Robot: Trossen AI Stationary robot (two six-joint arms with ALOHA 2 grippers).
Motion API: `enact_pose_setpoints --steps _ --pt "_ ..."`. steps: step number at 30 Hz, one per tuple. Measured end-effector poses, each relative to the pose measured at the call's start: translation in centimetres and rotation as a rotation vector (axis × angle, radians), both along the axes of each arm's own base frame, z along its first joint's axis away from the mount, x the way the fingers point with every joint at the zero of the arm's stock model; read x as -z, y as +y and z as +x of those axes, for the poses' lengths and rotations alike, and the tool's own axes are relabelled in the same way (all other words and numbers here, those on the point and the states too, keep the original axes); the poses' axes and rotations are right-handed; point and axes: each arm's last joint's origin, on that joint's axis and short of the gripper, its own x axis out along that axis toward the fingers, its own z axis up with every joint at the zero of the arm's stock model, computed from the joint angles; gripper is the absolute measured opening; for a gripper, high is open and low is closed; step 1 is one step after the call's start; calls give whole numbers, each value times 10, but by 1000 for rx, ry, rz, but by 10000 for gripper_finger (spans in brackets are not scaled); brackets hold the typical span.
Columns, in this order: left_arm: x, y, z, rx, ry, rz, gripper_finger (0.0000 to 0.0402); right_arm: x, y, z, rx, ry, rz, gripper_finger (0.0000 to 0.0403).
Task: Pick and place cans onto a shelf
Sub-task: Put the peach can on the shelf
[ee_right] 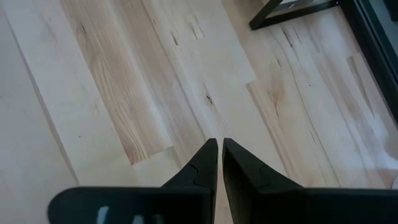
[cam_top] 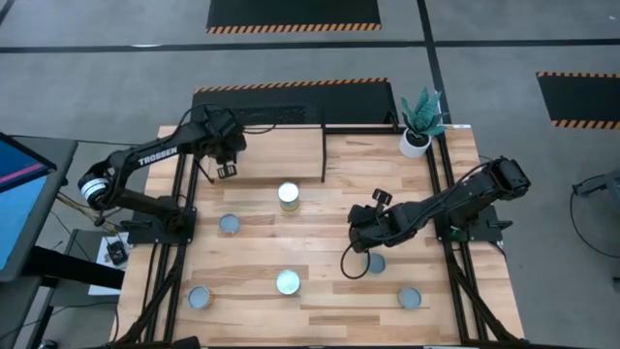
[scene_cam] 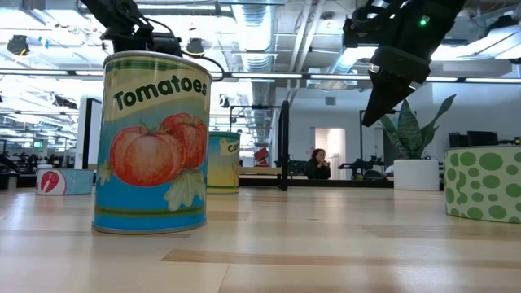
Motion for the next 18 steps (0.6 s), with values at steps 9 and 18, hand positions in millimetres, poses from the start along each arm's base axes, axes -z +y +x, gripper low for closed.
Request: enact_pose_setpoints --steps 9,18 --pt "0 5 -5 -24 25 20 68 0 0 0 0 0 0 49" --pt "-3 10 -1 -4 -1 81 68 0 0 0 0 0 0 49"
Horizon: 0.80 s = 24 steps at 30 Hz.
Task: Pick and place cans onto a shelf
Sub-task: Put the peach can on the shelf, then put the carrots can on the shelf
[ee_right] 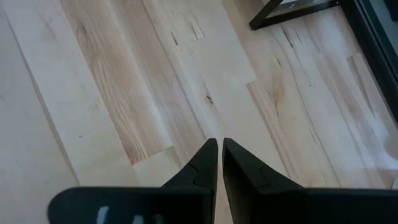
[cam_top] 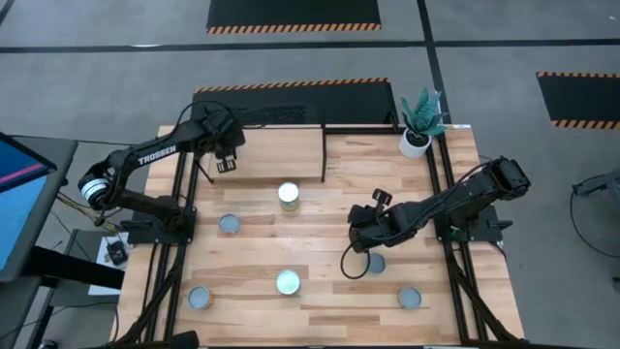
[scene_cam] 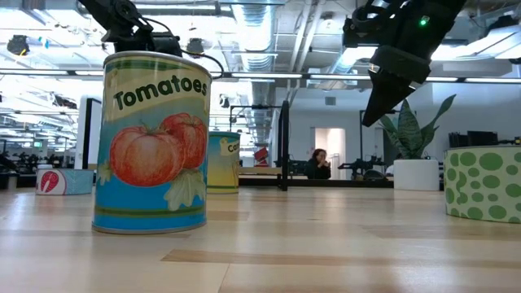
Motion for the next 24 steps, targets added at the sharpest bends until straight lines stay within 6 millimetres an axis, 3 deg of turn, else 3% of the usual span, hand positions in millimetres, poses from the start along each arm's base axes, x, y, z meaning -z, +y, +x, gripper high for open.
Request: enact_pose_setpoints --steps 4,9,12,17,24 --pt "-7 -8 8 32 -90 -42 68 0 0 0 0 0 0 49" --pt "-39 -37 40 237 -435 -313 68 0 0 -1 -1 8 -2 49" --pt "-53 -51 60 354 -564 -353 68 0 0 -2 -1 20 -6 49" --pt "-39 -62 89 386 -513 -260 70 2 0 -8 13 71 -17 49" --pt "-7 -58 108 352 -412 -323 95 3 6 -21 62 123 -23 49"
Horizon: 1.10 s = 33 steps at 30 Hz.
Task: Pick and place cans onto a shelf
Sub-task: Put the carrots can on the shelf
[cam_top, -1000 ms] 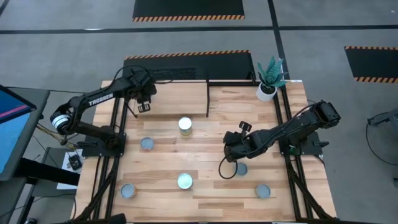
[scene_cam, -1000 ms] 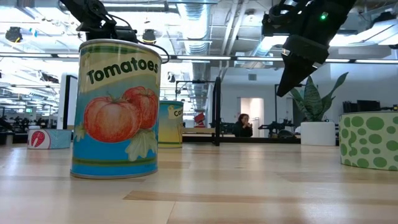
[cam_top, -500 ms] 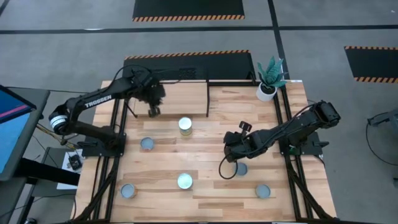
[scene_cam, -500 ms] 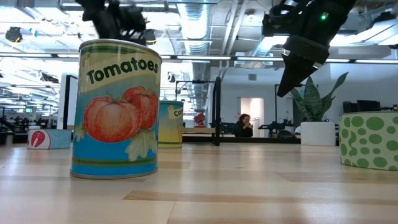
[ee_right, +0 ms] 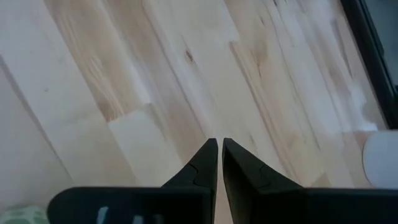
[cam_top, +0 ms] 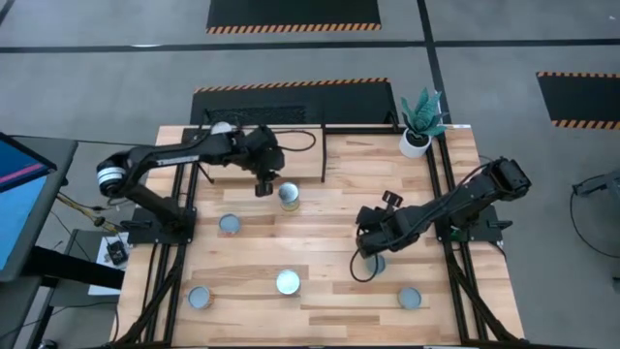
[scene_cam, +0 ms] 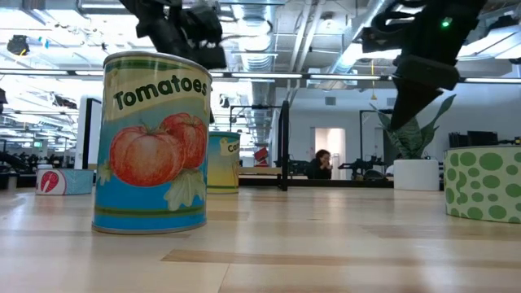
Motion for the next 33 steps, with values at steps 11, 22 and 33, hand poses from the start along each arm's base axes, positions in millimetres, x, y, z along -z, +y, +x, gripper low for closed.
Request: enact_pose_setpoints --steps 11,22,33 --pt "0 -2 16 3 -15 -103 132 0 6 -2 -6 -10 4 49" --pt "22 -17 33 14 94 -34 133 0 7 -2 -8 -16 4 49" --pt "23 -20 26 -1 165 -60 114 0 17 -3 -46 -38 14 49"
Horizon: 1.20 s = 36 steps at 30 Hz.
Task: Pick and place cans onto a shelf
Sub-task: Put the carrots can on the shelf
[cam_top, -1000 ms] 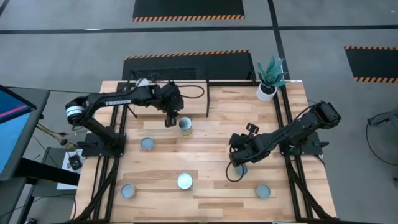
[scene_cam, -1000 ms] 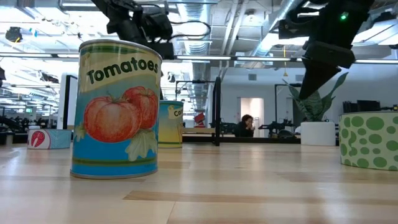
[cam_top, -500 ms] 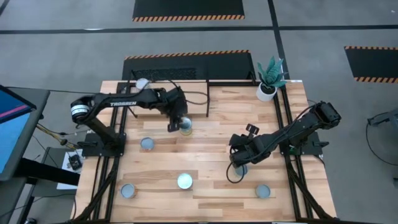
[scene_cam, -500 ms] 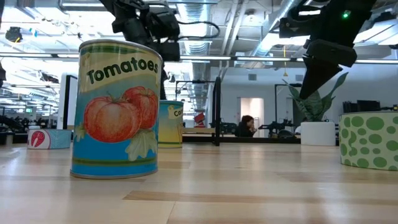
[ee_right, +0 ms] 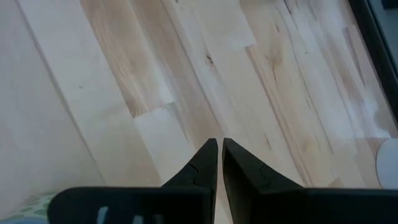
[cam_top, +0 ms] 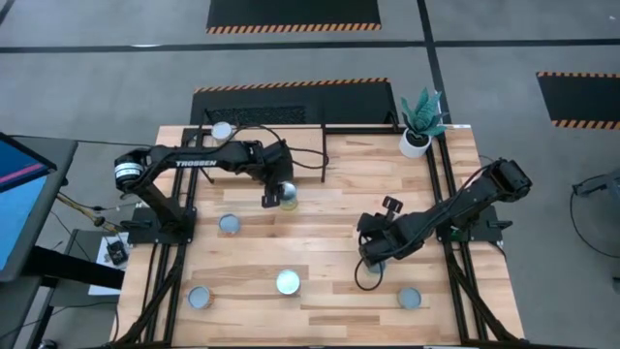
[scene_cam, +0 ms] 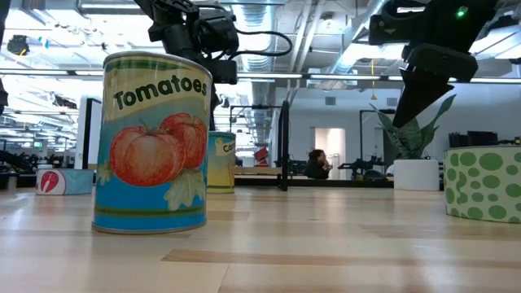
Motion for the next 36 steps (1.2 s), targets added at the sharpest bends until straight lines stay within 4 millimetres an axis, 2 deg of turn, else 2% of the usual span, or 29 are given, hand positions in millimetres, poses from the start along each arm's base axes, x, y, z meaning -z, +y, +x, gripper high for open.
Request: enact_pose_setpoints --steps 11,20,24,28,36 --pt "2 -4 -11 5 97 -59 9 0 12 -3 -24 -32 18 49" --pt "1 -8 -21 7 170 -86 0 0 21 -7 -33 -48 30 49" --pt "-11 -11 -31 5 153 -72 0 0 23 -8 -37 -51 32 49" --pt "-34 -13 -44 -7 91 -29 0 0 24 -8 -30 -57 36 49" --pt "-64 -11 -72 -76 21 86 0 0 24 -8 -29 -59 36 49"
